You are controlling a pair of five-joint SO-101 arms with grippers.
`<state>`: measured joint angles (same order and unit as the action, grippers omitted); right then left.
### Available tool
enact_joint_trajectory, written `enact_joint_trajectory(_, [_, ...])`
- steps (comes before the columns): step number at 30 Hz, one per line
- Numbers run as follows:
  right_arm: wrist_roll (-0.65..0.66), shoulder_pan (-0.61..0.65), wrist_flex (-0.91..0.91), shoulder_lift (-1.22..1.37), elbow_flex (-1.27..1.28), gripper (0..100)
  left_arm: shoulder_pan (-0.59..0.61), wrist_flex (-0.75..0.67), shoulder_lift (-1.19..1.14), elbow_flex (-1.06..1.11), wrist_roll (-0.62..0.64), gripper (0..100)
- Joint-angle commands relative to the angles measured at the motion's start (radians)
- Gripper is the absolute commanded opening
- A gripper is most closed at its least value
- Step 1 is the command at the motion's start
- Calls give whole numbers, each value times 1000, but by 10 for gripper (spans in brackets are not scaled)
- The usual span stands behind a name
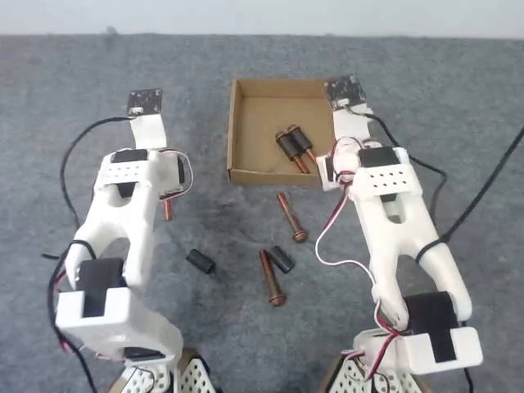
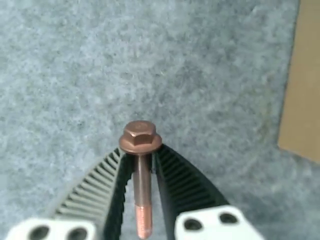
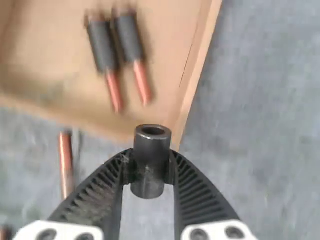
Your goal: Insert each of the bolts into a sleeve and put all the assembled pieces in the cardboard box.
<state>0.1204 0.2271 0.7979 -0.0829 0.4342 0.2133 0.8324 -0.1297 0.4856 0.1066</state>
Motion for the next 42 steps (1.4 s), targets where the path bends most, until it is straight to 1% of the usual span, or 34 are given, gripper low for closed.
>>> enact_joint_trajectory(1, [14,5,-237,-47,29,9,18,-23,71,-8,-11,10])
enact_joint_trajectory(10, [14,12,-832,-47,226,9,21,-23,69,-7,-11,10])
enact_joint_trajectory(15, [14,41,-1013,-21,284,9,21,-23,69,-7,-11,10])
enact_joint_trajectory(19, [14,54,-1175,99,290,9,18,-23,69,-7,-11,10])
enact_joint_trajectory(22, [14,56,-1388,211,287,9,18,-23,69,-7,-11,10])
enact_joint_trajectory(27, [14,56,-1828,400,287,9,15,-23,68,-7,-11,10])
enact_joint_trajectory(29, [14,65,-1962,456,287,9,15,-23,68,-7,-11,10])
enact_joint_trajectory(32, [14,74,-2072,513,292,9,15,-23,44,-15,-12,10])
enact_joint_trajectory(35, [12,79,-2114,535,299,9,15,-25,43,-16,-12,10])
enact_joint_trajectory(42, [9,108,-2246,532,443,9,15,-43,41,-15,-12,10])
